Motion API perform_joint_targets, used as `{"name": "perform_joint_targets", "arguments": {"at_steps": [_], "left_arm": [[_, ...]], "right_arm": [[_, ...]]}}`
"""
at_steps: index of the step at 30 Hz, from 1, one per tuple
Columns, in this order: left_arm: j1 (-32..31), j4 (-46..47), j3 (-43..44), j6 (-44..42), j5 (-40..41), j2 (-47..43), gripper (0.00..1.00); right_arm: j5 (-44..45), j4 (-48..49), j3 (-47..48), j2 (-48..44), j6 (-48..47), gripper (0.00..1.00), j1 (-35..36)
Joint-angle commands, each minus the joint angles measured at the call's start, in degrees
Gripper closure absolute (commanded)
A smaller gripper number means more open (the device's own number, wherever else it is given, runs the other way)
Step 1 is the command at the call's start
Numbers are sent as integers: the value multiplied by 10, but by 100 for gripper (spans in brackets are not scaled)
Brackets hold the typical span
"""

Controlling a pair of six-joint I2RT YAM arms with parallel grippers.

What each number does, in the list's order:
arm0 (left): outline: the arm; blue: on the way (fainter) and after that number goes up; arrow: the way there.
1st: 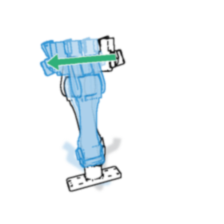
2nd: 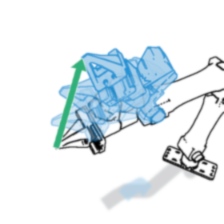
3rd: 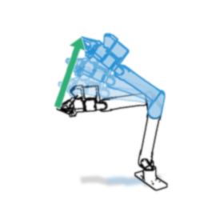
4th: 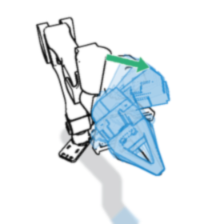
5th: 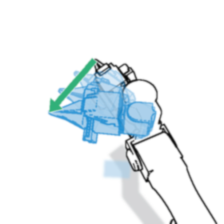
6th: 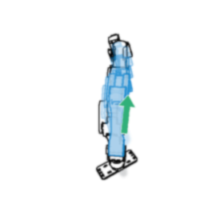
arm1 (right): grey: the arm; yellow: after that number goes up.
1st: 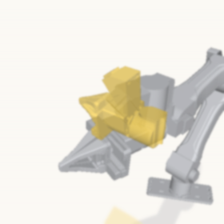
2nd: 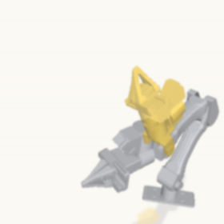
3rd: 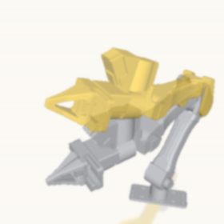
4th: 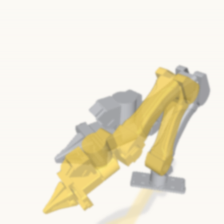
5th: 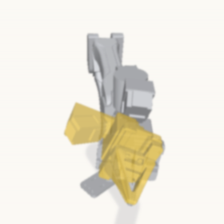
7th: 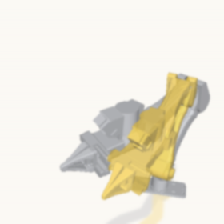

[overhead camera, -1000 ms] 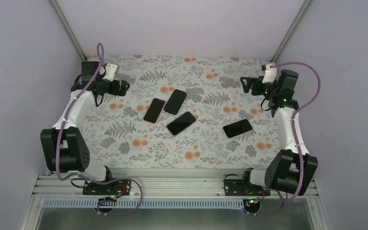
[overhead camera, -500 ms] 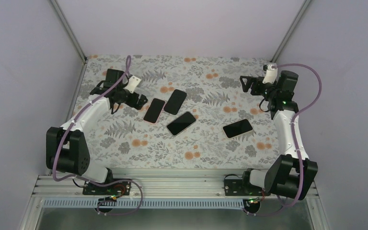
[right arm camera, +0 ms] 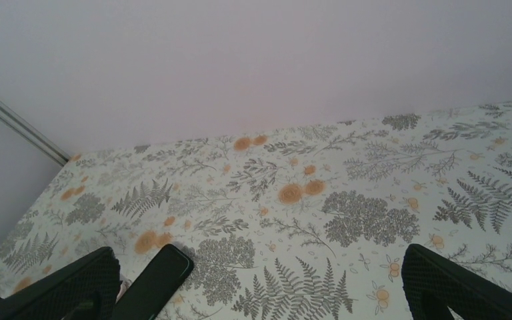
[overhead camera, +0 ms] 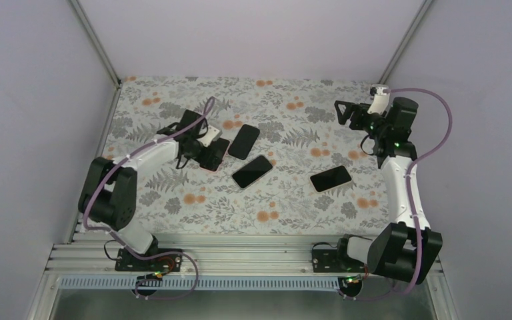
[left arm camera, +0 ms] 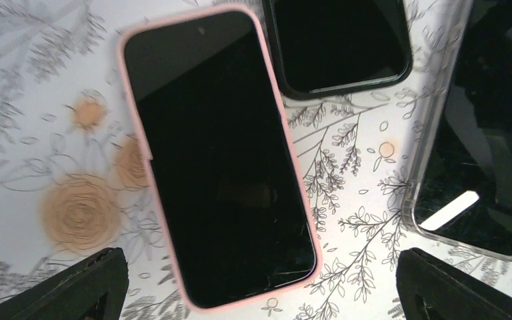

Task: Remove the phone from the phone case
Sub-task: Pick up the phone at the center of the board.

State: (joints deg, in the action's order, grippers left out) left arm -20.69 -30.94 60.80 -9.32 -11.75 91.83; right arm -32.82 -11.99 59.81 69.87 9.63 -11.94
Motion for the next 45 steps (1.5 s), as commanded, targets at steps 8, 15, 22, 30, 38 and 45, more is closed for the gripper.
{"name": "perform_joint_targets", "arguments": {"at_steps": [8,15,22,30,38,45], "left_arm": [[-62,14,28,86,154,78,0],[-66,10,51,94,166,112,0],[-66,15,67,97,151,137,0],[-65,17,81,106,166,184,0],[-63,13,84,108,176,216,4],[-46,3,83,120,141,227,16]], "right_arm": [[-1,32,-18,-24,18,1,5],[6,37,-26,-29,18,1,6],[7,38,-26,-28,18,1,6],[0,35,-18,-18,22,1,5],[-11,31,5,-3,33,1,6],[-40,28,18,15,43,1,7]]}}
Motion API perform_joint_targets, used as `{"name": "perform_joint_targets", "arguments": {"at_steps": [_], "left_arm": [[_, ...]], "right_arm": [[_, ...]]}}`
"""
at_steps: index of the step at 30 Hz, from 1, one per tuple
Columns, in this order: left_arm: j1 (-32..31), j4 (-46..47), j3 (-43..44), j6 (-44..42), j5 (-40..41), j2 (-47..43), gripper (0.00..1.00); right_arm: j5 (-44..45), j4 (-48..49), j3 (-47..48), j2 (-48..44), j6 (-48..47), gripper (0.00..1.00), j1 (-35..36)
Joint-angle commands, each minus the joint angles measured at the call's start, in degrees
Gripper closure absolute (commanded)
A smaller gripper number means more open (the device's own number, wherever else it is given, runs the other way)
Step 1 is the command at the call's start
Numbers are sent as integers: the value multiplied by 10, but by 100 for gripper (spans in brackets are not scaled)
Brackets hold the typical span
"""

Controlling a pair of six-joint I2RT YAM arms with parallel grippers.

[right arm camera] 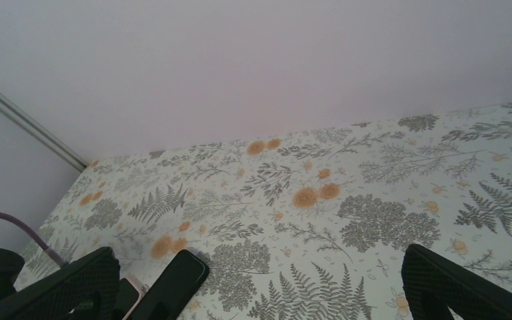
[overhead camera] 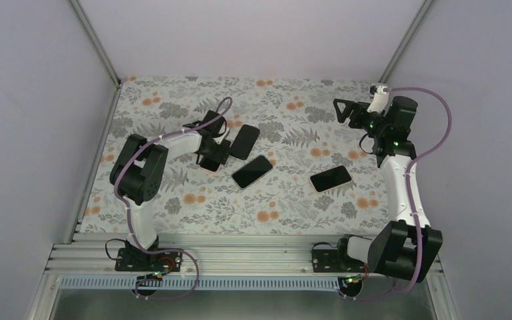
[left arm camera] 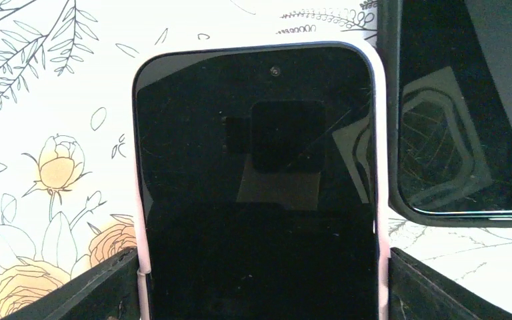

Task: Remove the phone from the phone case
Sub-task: Pick up the phone at the center of the board.

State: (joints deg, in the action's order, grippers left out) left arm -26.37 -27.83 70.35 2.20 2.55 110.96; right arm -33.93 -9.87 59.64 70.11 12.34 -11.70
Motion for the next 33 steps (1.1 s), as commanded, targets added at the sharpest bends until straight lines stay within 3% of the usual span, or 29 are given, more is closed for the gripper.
{"name": "perform_joint_targets", "arguments": {"at_steps": [1,10,27,33], "left_arm": [[13,-29,-12,5,-2,36,18],[14,18,-46,-16,47,-59,37],[-13,47,-22,-34,27,-228,38],[-47,65,1,-36,22,-260,38]], "right_arm": [[-32,7,20,15,16,1,5],[-27,21,21,22,19,1,39],[-43,7,107,145,78,0,164],[-75,9,122,180,97,6,224]]}}
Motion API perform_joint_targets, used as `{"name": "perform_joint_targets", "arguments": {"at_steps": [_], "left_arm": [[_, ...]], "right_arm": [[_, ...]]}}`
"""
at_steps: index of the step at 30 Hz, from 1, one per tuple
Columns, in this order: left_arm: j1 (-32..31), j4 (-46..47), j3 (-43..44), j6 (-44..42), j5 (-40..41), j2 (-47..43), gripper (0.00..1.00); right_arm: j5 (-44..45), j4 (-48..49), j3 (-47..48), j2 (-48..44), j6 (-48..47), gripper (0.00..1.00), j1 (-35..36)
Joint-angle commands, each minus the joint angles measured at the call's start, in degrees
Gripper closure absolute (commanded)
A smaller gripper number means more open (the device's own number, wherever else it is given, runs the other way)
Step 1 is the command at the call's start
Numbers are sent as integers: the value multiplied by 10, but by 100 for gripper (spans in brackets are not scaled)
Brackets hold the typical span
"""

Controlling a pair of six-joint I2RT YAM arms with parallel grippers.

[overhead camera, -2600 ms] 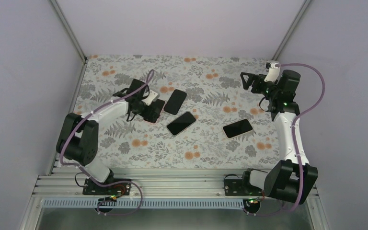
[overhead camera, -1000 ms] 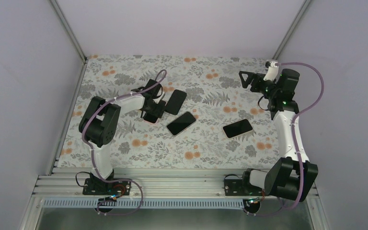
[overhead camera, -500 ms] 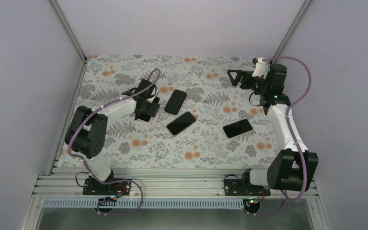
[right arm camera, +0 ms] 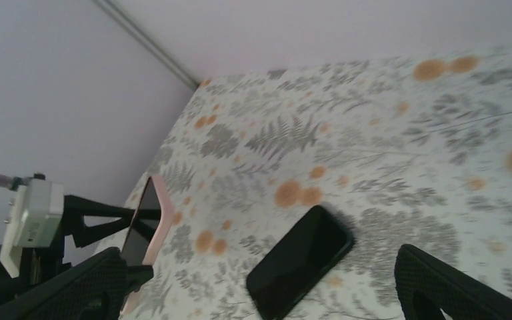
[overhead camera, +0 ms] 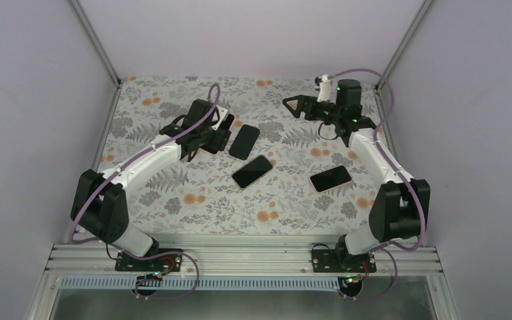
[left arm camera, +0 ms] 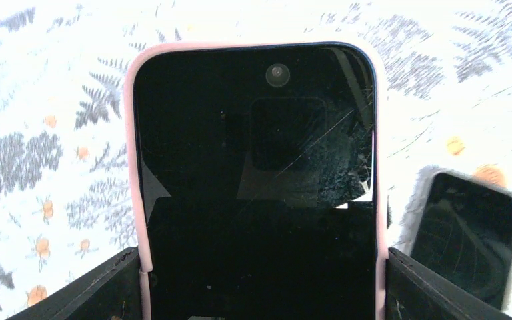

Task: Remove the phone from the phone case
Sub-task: Pick up the phone at the center of the board.

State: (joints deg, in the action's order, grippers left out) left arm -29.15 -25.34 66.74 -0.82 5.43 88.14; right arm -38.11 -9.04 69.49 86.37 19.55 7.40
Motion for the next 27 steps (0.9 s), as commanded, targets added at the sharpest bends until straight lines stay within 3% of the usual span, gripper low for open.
{"name": "perform_joint_targets", "arguments": {"at_steps": [1,16,27], "left_arm": [[-26,41,43,-5,-5,-33,38],[-107,63,98,4,25,-30,38],[-139,56,129,10,58,-18,38]], "right_arm": [[-37,-1,26,23,25,6,44],[-68,37,6,31,67,9,126],[-152,101,-14,49,155,39,130]]}}
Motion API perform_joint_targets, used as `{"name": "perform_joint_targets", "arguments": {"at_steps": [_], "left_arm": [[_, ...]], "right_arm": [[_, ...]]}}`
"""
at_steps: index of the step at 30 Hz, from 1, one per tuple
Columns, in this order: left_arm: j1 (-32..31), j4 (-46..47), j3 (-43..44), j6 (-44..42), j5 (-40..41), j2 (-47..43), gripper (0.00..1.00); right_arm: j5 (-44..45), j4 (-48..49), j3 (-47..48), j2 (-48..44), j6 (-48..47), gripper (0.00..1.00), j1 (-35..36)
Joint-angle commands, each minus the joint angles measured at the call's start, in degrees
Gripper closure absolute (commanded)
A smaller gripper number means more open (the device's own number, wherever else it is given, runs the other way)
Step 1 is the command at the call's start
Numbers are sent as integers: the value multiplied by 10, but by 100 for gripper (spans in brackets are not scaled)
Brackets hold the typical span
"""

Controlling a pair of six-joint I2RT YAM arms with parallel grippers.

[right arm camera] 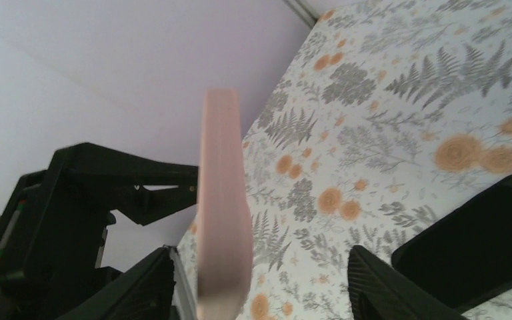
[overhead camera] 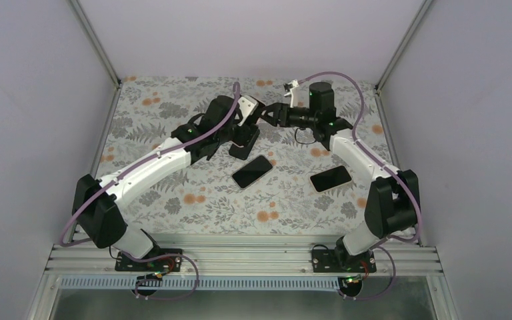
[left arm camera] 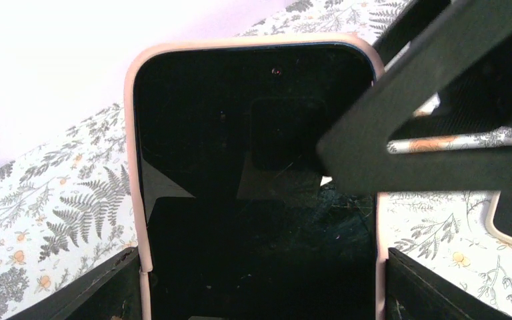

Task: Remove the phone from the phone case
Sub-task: Pick up the phone at the center of the board.

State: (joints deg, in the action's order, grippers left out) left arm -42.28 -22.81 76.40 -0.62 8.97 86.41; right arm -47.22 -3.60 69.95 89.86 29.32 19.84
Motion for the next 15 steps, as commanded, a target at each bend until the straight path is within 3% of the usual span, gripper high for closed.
{"name": "perform_joint_targets", "arguments": {"at_steps": [1,15], "left_arm": [[-9,29,39,10,23,2,38],[-24,28,51,17,30,11,38]], "right_arm": [[-69,56,-19,16,65,42,6],[-69,56,-2,29,79,85,8]]}}
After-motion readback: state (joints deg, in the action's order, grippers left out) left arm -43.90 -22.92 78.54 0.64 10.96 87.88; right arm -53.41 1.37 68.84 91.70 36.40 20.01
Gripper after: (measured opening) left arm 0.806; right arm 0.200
